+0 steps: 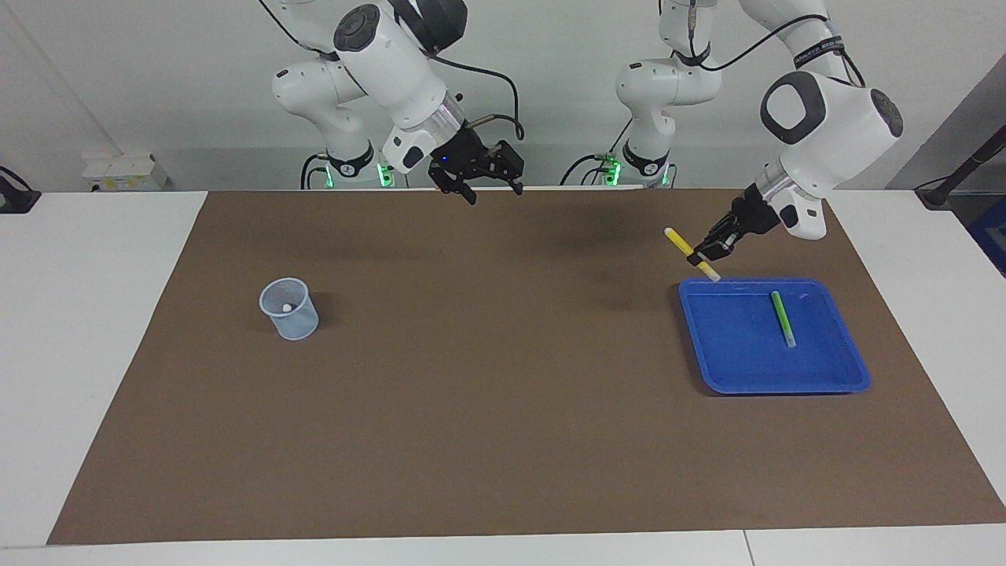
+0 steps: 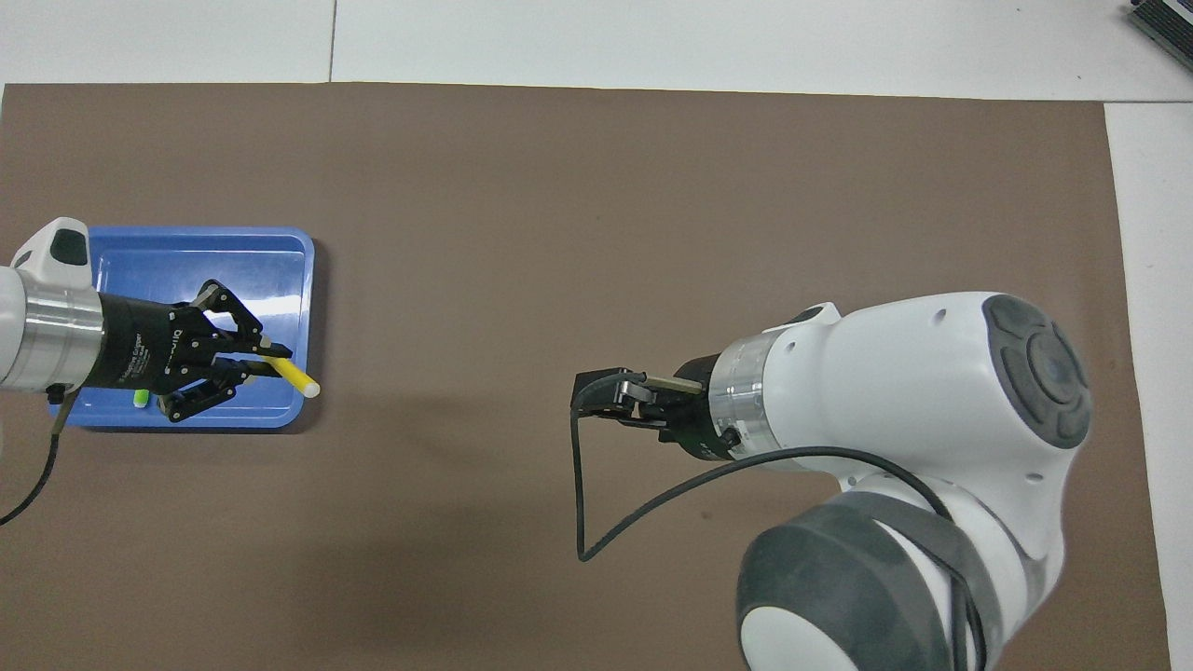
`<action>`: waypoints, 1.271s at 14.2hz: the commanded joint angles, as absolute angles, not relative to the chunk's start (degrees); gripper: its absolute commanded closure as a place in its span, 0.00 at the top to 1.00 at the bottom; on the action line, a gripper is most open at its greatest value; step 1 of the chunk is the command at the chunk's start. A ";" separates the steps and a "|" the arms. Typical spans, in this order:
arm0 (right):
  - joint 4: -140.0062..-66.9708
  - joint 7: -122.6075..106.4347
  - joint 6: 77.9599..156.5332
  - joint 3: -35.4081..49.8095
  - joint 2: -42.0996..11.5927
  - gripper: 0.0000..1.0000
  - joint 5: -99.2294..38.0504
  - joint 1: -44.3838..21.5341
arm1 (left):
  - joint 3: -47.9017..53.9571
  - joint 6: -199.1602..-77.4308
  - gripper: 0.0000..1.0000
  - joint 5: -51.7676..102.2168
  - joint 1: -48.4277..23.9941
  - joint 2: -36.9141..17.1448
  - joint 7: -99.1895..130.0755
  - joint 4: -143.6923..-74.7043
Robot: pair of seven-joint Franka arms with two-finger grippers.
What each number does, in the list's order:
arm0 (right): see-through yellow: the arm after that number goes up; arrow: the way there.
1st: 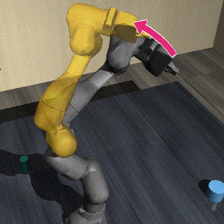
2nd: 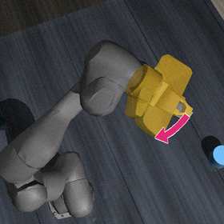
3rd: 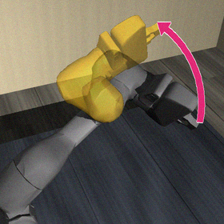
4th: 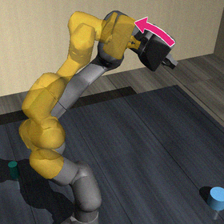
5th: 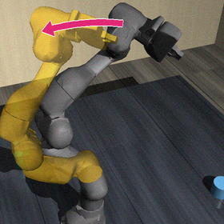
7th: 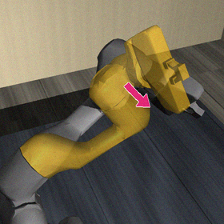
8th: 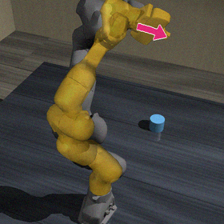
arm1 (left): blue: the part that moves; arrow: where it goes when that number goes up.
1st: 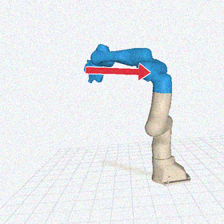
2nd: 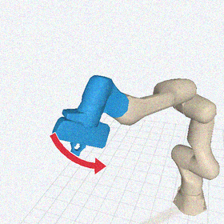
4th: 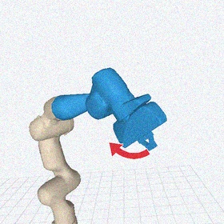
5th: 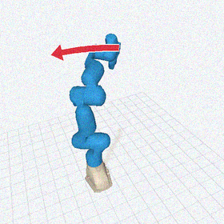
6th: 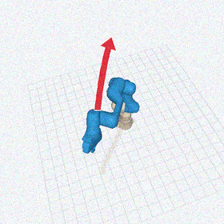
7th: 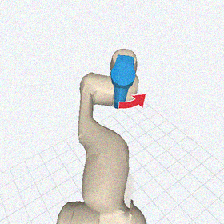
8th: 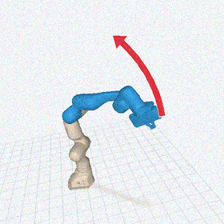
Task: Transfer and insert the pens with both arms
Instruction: 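Lift the yellow pen with the left gripper toward the right gripper, then grasp the yellow pen with the right gripper and open the left gripper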
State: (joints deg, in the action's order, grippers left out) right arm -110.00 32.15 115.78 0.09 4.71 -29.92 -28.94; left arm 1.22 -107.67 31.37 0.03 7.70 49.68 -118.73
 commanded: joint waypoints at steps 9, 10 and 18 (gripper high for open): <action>-110.57 33.13 125.15 1.75 5.45 1.00 -35.77 -31.64 | 0.53 -112.23 0.00 38.04 -8.43 19.59 79.44 -126.99; -110.57 33.31 127.24 2.02 5.36 1.00 -35.77 -32.60 | 0.61 -113.54 0.00 38.67 -9.13 21.17 81.54 -128.48; -109.34 44.65 144.23 2.20 2.11 1.00 -36.65 -39.37 | 6.41 -121.55 0.00 38.85 -13.01 24.34 94.57 -131.92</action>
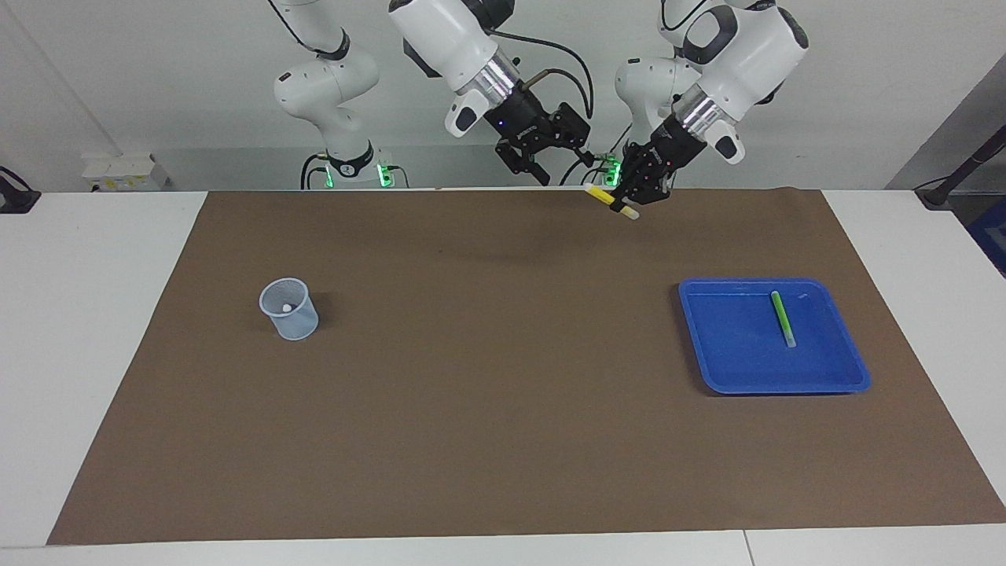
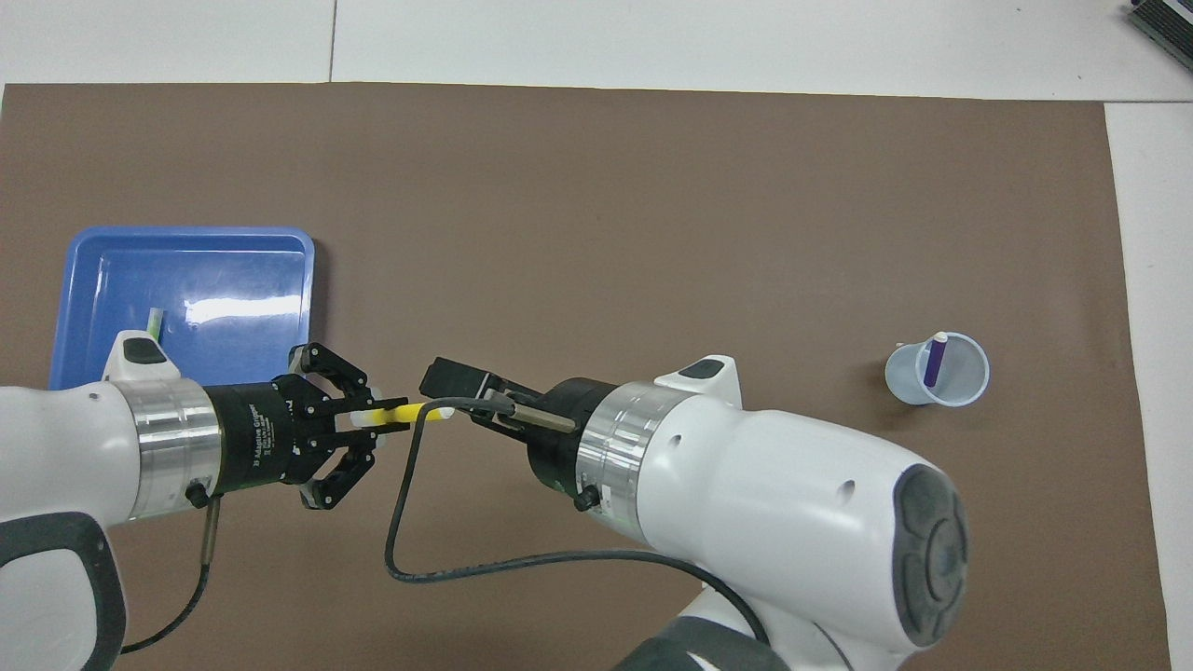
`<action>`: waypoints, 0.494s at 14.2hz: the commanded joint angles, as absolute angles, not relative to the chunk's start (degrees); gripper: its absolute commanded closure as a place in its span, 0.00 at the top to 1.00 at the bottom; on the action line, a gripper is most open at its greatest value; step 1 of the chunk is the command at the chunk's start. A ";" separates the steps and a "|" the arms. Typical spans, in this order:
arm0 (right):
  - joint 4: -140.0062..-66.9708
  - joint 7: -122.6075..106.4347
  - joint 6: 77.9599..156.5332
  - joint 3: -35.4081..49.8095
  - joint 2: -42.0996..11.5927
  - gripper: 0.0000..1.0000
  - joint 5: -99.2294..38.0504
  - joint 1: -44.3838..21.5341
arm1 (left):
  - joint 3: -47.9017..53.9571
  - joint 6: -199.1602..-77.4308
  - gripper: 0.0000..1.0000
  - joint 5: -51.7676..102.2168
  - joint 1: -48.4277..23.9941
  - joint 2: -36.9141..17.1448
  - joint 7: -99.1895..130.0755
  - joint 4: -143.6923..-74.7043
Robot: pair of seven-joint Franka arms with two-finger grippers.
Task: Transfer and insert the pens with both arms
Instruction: 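Grasp the yellow pen with the right gripper and open the left gripper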
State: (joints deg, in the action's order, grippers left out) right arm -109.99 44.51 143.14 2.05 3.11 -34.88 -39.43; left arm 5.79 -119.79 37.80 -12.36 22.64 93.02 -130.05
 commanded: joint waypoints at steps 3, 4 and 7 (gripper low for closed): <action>-109.95 44.47 143.70 2.20 2.11 1.00 -36.65 -39.90 | 6.59 -121.64 0.00 38.85 -13.01 24.35 94.66 -131.92; -110.13 44.12 143.70 2.20 1.94 1.00 -36.65 -39.90 | 6.68 -121.55 0.00 38.85 -13.01 24.35 94.66 -131.92; -110.21 43.95 144.14 2.20 1.06 0.95 -36.65 -39.99 | 6.68 -121.55 0.00 38.76 -13.01 24.43 95.71 -131.92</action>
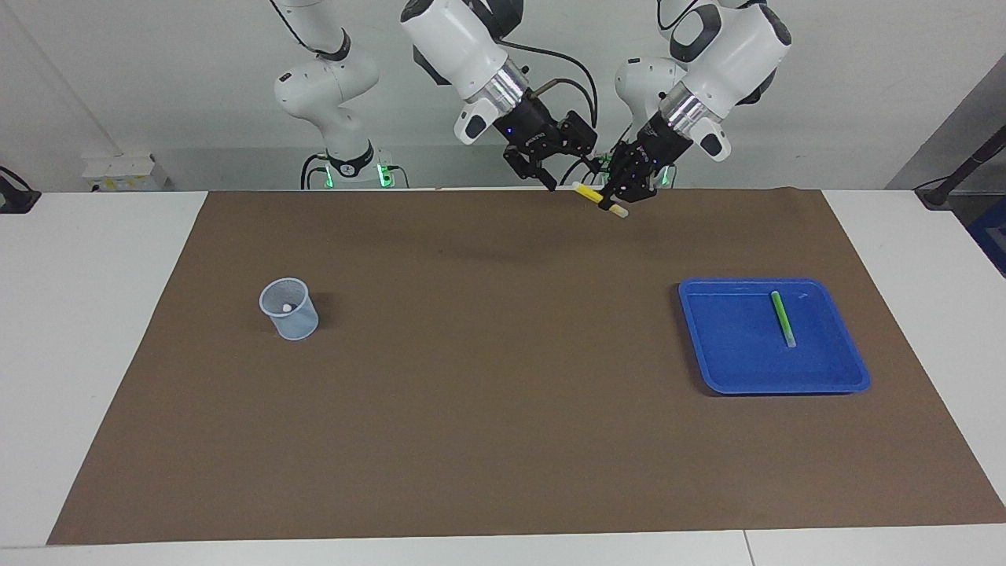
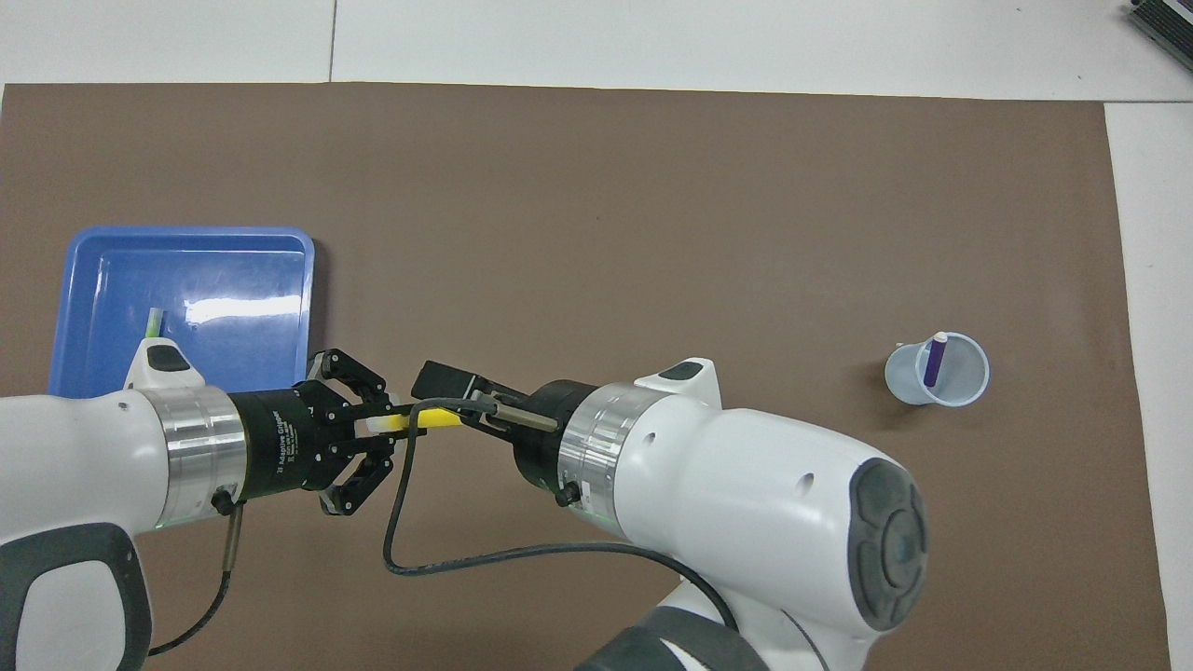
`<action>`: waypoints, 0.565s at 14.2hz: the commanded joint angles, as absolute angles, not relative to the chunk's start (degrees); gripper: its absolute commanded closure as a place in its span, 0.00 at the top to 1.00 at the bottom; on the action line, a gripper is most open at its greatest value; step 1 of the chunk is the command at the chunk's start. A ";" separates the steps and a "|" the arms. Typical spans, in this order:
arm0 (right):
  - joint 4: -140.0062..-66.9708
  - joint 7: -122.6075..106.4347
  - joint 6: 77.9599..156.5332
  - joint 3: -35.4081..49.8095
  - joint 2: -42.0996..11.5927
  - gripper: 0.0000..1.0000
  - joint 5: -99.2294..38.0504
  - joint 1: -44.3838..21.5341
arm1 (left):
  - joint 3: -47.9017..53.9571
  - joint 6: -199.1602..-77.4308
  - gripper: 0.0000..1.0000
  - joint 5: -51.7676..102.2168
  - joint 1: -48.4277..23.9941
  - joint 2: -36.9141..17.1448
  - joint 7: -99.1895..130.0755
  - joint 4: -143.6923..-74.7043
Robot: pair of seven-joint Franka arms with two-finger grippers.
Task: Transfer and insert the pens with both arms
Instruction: 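Grasp the yellow pen with the right gripper and open the left gripper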
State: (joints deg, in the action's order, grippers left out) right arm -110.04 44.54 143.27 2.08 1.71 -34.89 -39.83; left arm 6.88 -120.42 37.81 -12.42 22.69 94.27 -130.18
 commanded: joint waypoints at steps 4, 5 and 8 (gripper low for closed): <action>-111.53 43.86 143.88 2.20 1.14 0.88 -36.65 -40.61 | 6.68 -121.64 0.00 38.93 -13.01 24.87 96.50 -131.92; -111.53 43.94 143.96 2.20 1.14 0.87 -36.65 -40.61 | 6.77 -121.64 0.00 39.02 -13.01 24.87 96.59 -131.92; -111.53 44.12 143.96 2.20 1.23 0.87 -36.65 -40.61 | 6.68 -121.73 0.00 40.25 -13.01 24.87 96.50 -131.92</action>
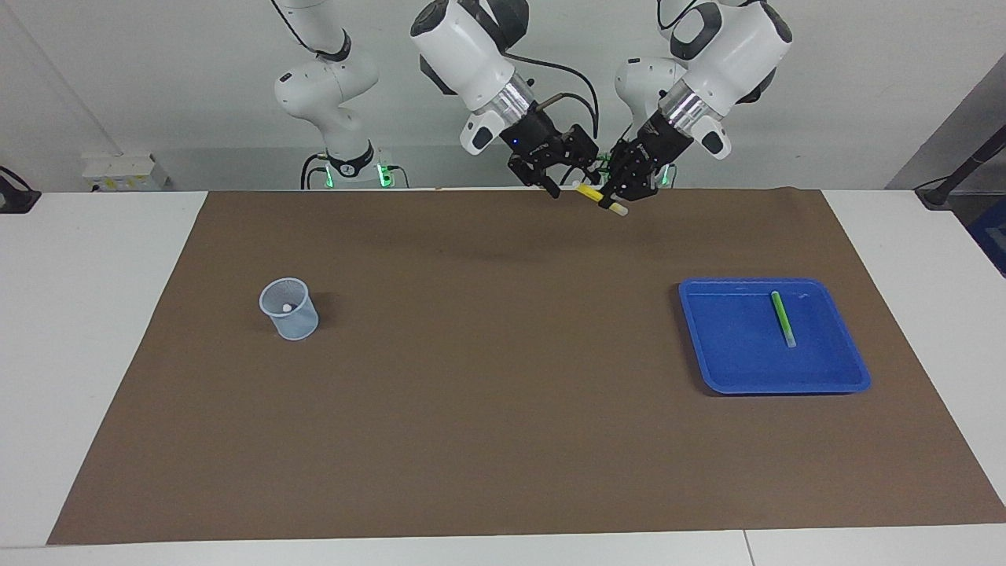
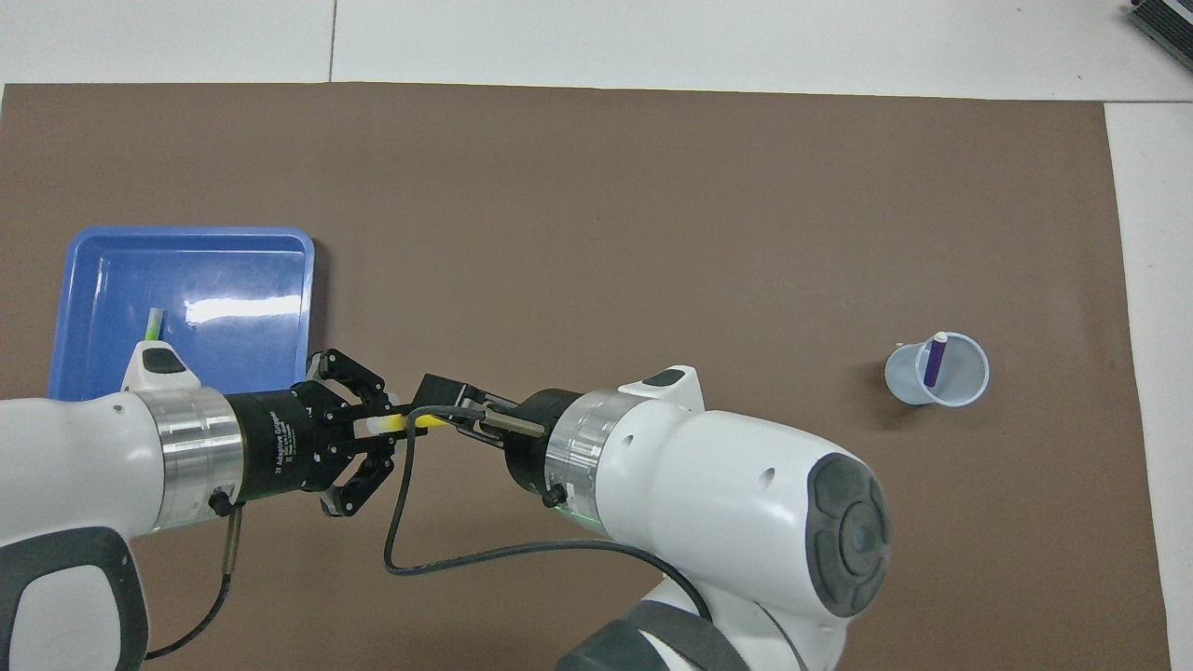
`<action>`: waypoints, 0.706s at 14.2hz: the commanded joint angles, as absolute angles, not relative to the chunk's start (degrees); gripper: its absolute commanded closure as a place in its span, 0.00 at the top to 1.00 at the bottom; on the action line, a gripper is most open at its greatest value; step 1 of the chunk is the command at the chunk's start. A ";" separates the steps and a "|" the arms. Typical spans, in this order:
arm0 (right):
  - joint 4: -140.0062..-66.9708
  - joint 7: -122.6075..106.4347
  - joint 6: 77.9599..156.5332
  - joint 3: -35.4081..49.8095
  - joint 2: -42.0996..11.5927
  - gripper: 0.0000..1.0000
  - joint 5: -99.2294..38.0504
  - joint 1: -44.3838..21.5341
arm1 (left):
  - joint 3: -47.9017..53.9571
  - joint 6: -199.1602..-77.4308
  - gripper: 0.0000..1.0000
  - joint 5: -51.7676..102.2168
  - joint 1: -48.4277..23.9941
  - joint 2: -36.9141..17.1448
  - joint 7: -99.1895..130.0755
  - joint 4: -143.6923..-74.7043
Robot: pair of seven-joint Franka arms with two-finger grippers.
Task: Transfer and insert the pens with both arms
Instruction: 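Grasp the yellow pen with the right gripper and open the left gripper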
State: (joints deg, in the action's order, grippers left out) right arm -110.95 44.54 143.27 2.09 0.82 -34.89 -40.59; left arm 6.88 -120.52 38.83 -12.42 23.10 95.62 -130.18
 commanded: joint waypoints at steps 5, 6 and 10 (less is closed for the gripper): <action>-111.53 45.09 143.96 2.20 1.23 0.73 -36.65 -41.04 | 6.68 -121.73 0.00 40.25 -13.01 25.05 96.59 -131.92; -111.45 45.00 144.14 2.20 1.23 0.67 -36.65 -41.04 | 6.68 -121.73 0.00 40.25 -13.01 25.05 96.59 -131.92; -111.53 44.56 144.14 2.20 1.14 0.49 -36.74 -40.96 | 6.68 -121.47 0.00 40.25 -13.01 25.31 96.59 -131.92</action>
